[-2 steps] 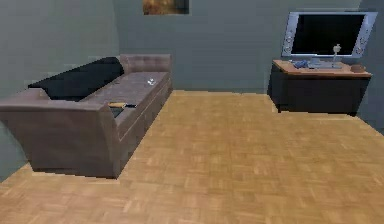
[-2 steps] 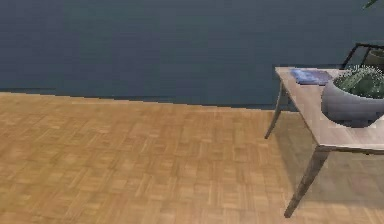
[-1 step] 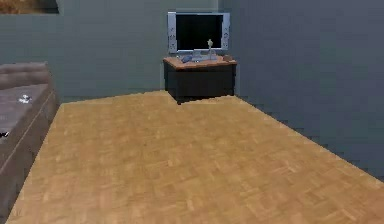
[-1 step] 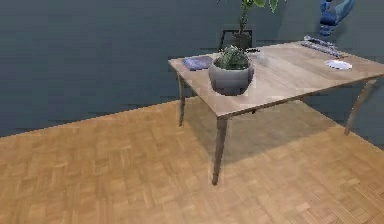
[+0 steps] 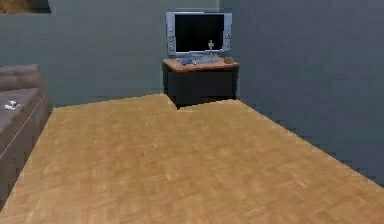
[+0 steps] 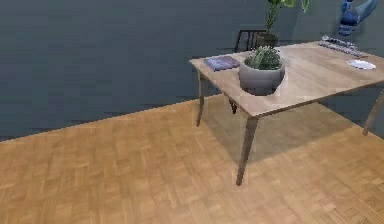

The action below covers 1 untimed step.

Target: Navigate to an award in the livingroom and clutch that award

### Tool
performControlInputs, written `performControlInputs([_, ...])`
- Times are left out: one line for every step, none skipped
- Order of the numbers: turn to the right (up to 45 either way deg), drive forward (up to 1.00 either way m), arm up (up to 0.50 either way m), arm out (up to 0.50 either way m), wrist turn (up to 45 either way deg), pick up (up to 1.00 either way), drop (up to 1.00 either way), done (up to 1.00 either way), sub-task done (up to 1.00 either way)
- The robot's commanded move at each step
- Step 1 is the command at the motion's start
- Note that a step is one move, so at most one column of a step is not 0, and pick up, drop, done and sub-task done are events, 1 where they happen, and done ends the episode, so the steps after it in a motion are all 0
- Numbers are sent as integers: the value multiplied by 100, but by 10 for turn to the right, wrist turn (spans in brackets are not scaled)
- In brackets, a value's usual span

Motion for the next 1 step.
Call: performControlInputs([30,0,0,0,0,0,0,0,0])
